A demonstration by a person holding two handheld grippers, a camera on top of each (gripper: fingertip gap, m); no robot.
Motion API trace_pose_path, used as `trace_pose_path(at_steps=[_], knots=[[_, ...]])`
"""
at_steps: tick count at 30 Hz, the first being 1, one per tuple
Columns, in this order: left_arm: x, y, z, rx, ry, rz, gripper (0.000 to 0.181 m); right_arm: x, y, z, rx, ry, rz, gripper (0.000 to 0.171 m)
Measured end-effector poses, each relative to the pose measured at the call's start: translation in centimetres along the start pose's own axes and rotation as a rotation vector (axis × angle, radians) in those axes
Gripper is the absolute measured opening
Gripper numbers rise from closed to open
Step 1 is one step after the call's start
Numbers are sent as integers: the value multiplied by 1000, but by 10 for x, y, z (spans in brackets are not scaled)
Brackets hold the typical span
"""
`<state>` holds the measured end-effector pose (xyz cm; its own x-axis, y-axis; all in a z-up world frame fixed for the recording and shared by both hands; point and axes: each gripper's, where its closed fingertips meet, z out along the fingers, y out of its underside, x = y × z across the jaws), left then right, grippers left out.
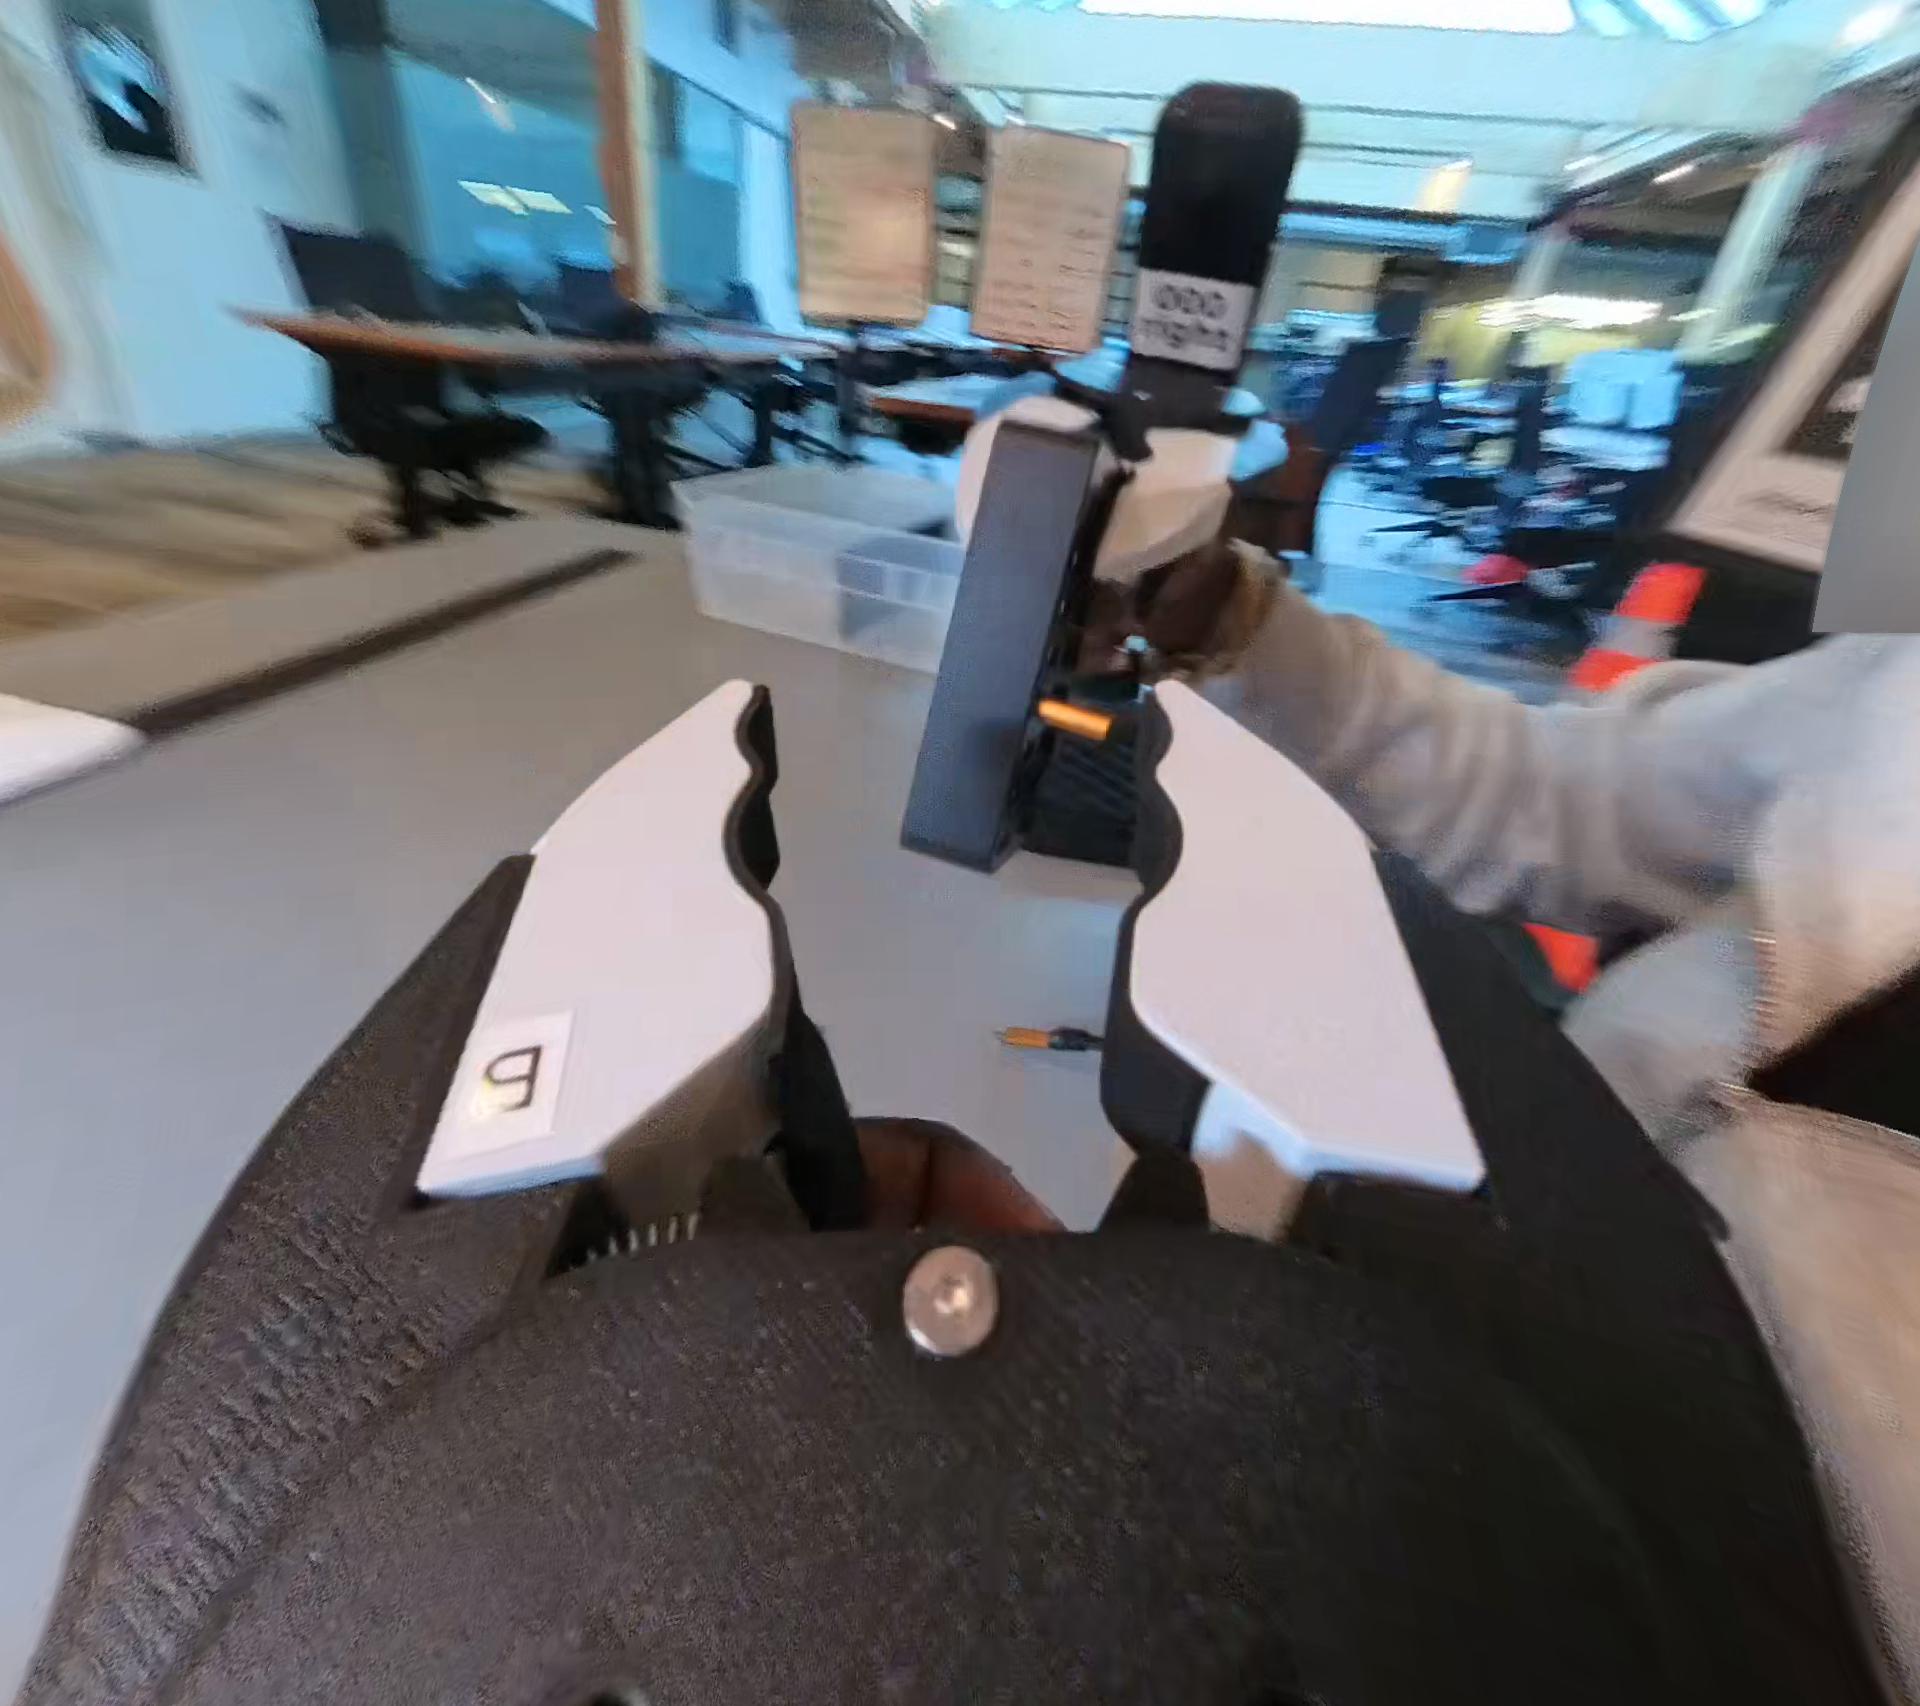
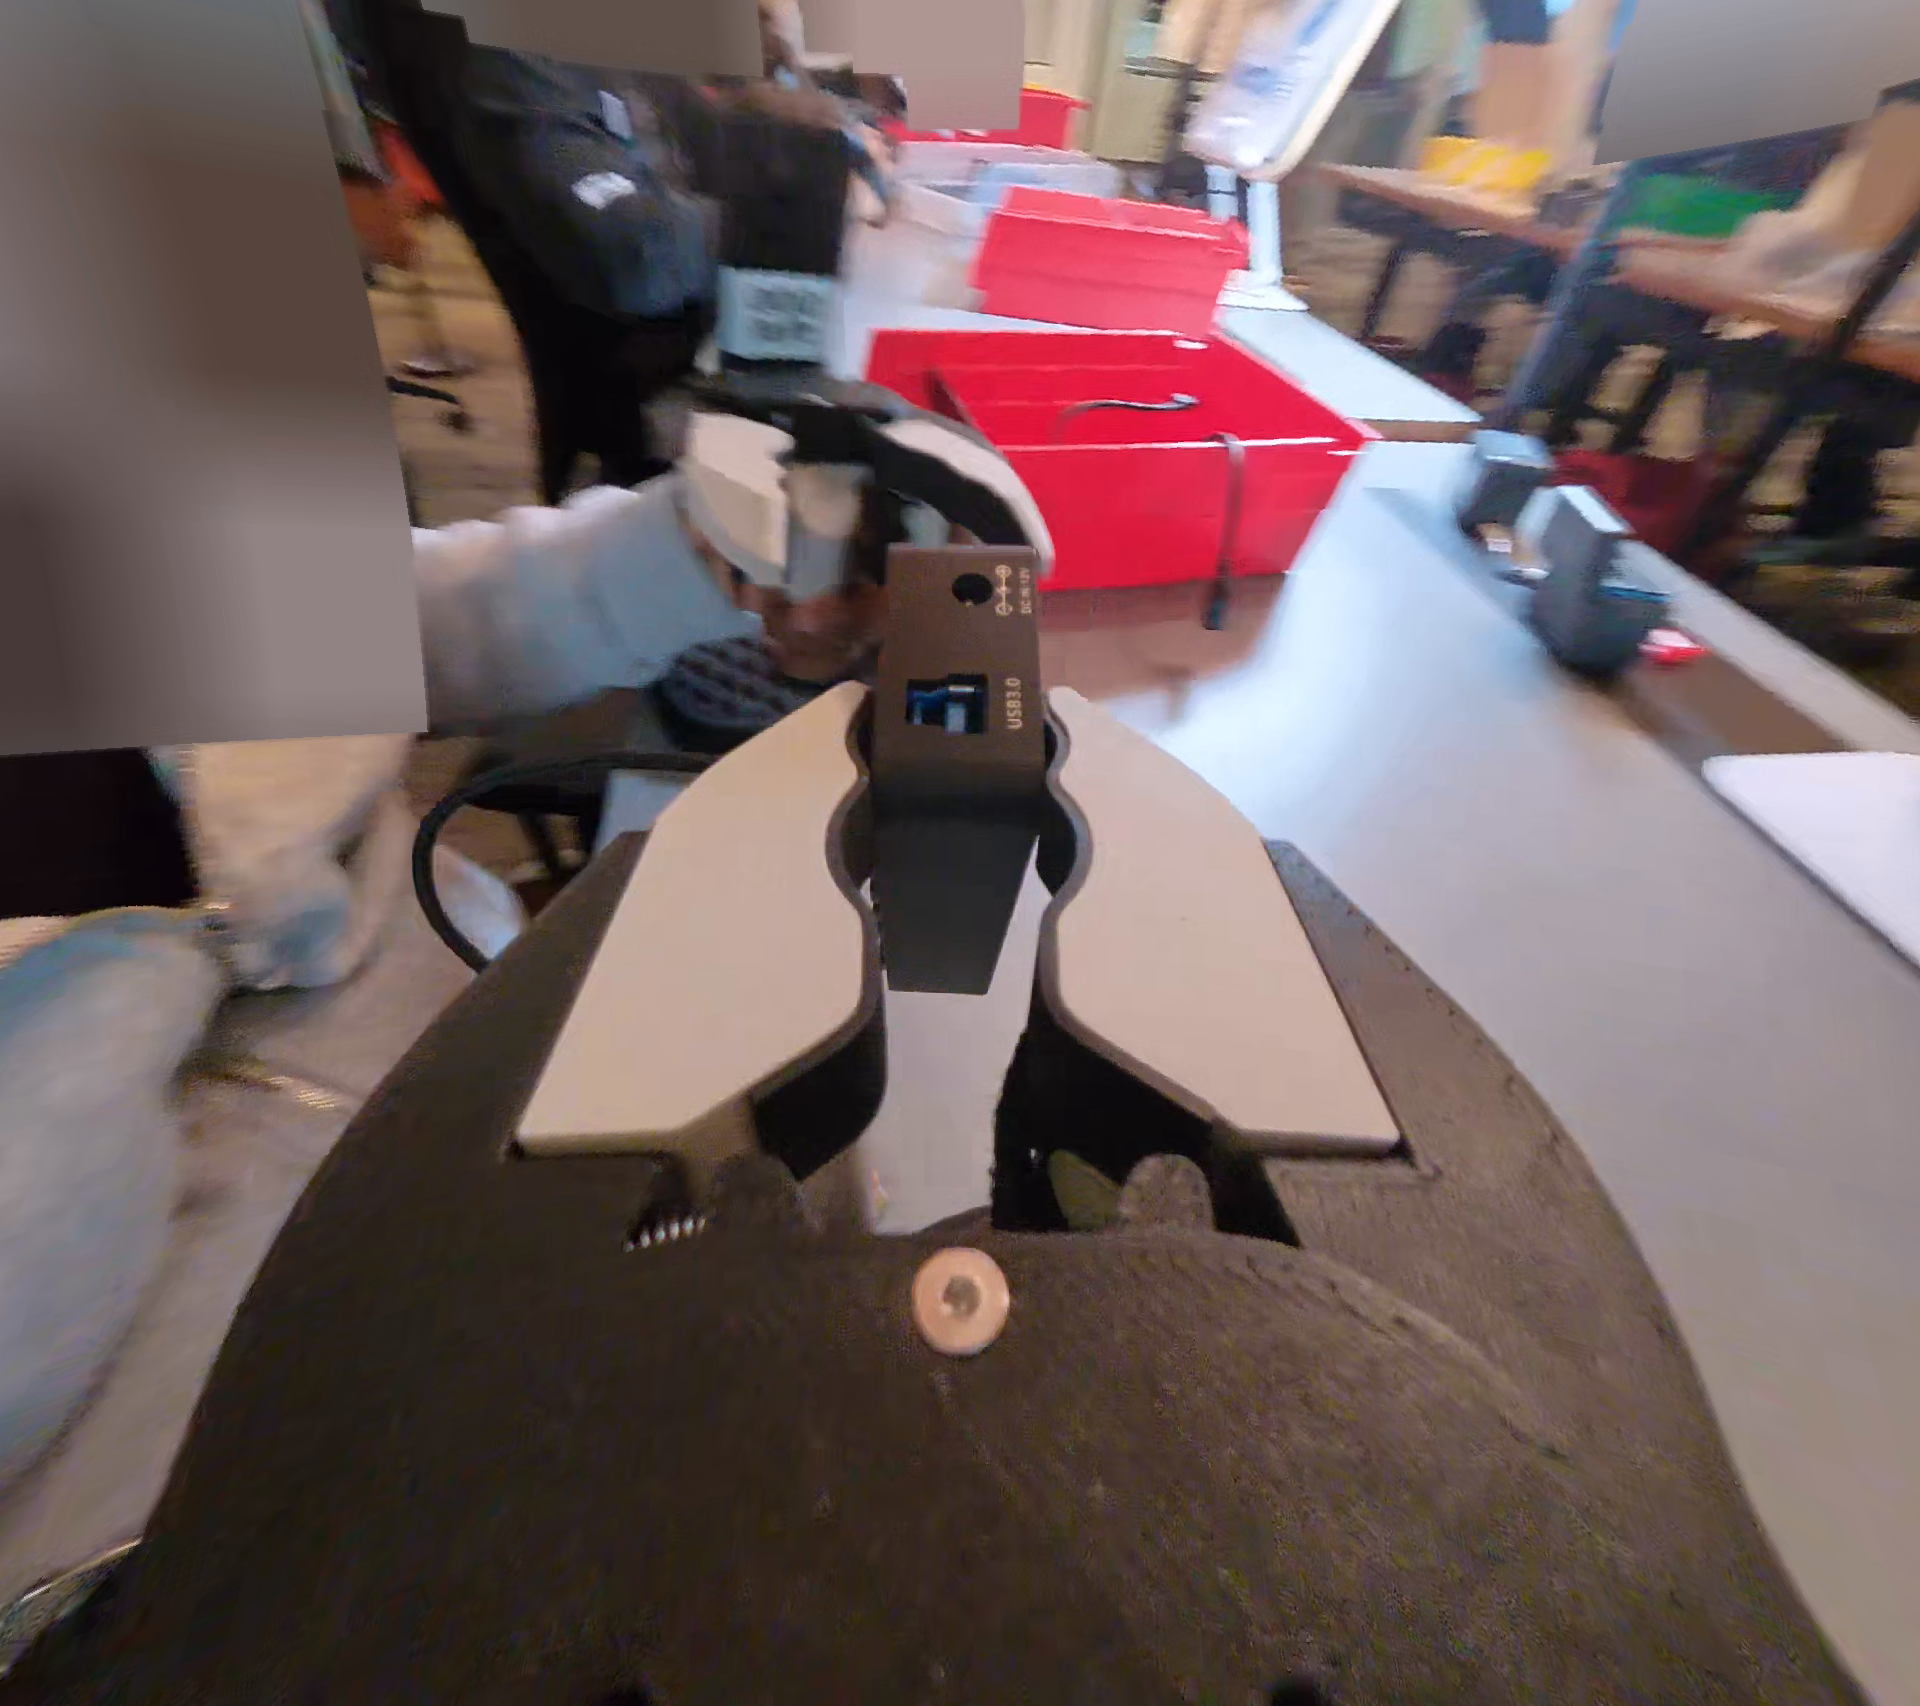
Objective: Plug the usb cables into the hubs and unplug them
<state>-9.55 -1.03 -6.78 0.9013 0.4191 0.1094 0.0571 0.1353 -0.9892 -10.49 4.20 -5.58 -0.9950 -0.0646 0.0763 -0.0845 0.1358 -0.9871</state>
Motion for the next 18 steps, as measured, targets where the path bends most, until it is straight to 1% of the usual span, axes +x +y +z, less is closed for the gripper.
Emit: trace_pose_path(at_steps=[2, 3, 5, 9, 12, 13, 15, 17, 18], knots=[[10, 13, 5, -51, 181, -142, 67, -3, -4, 3, 26, -114, 83, 27], [14, 20, 8, -78, 238, -186, 67, -4, -5, 4, 31, -157, 120, 27], [12, 37, 18, -153, 230, -186, 67, 1, -4, 8, 26, -191, 171, 27], [8, 60, 32, -282, 135, 39, 66, 2, 1, 18, -10, -248, 221, 27], [12, 66, 44, -331, 133, 110, 67, -6, 3, 27, -39, -292, 223, 27], [16, 66, 48, -332, 155, 99, 64, -9, 2, 30, -44, -303, 217, 27], [25, 65, 54, -323, 209, 66, 34, -10, 0, 33, -43, -298, 200, 27], [15, 63, 59, -302, 146, 97, 31, -4, -3, 34, -30, -251, 181, 28], [6, 60, 61, -284, 85, 108, 31, 3, -4, 35, -15, -189, 171, 30]])
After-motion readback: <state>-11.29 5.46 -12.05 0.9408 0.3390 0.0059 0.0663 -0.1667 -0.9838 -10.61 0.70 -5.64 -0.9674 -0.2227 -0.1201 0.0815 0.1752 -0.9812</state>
